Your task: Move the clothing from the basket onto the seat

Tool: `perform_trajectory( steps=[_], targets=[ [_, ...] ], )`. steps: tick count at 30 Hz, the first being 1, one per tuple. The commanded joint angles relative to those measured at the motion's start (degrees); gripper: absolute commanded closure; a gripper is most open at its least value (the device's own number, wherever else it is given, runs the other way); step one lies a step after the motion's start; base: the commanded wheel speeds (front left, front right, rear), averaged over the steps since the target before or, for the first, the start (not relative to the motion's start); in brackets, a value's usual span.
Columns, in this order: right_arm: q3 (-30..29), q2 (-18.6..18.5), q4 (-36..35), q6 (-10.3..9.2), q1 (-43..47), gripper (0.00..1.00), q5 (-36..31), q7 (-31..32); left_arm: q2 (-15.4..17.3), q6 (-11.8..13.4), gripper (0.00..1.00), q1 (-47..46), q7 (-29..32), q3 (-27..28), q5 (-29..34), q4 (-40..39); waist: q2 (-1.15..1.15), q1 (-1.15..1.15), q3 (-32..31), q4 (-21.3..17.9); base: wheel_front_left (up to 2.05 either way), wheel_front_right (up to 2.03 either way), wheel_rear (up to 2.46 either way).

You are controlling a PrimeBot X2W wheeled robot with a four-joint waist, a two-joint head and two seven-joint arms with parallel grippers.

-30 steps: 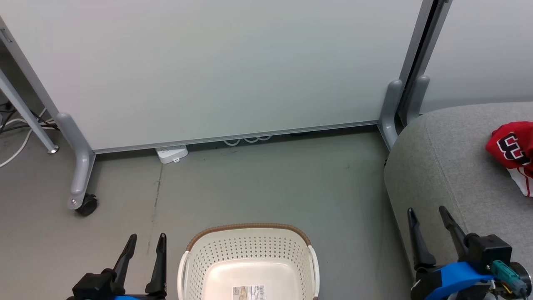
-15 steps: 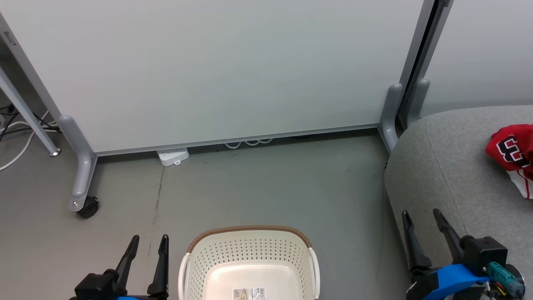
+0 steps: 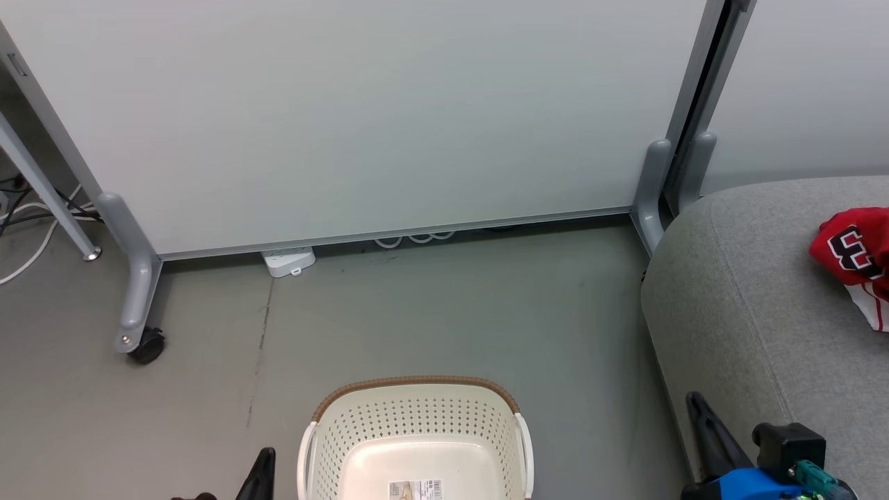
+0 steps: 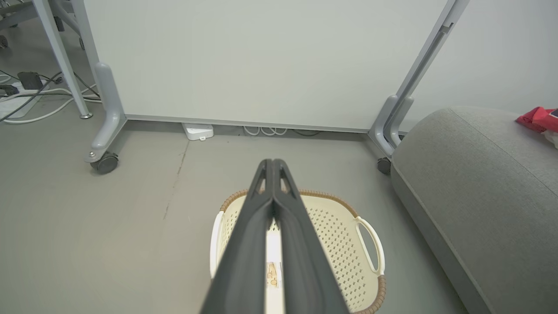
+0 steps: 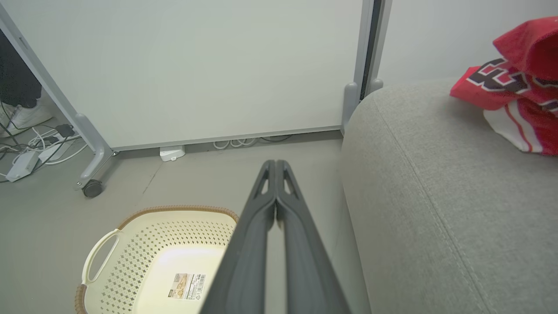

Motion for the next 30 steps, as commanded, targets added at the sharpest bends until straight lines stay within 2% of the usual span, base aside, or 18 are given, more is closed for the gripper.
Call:
perform_trajectory(
  steps=[1, 20, 30],
  targets=[
    [0.0, 0.0, 0.4, 0.00, 0.0, 1.00, 0.2, 0.0, -0.1, 0.0, 1.00, 0.2, 0.1, 0.0, -0.2, 0.3, 0.00, 0.00, 0.0, 0.0, 0.00, 0.00, 0.00],
    [-1.1, 0.0, 0.7, -0.01, -2.1, 1.00, 21.5, 2.4, -0.3, 0.0, 1.00, -1.6, 5.2, 3.1, -18.8, -2.1, 0.00, 0.00, 0.1, -0.3, 0.00, 0.00, 0.00],
    [-1.5, 0.0, 0.8, -0.01, -2.9, 1.00, 30.1, 3.3, -0.4, 0.0, 1.00, -2.4, 7.3, 4.3, -26.4, -3.2, 0.00, 0.00, 0.1, -0.4, 0.00, 0.00, 0.00]
  ],
)
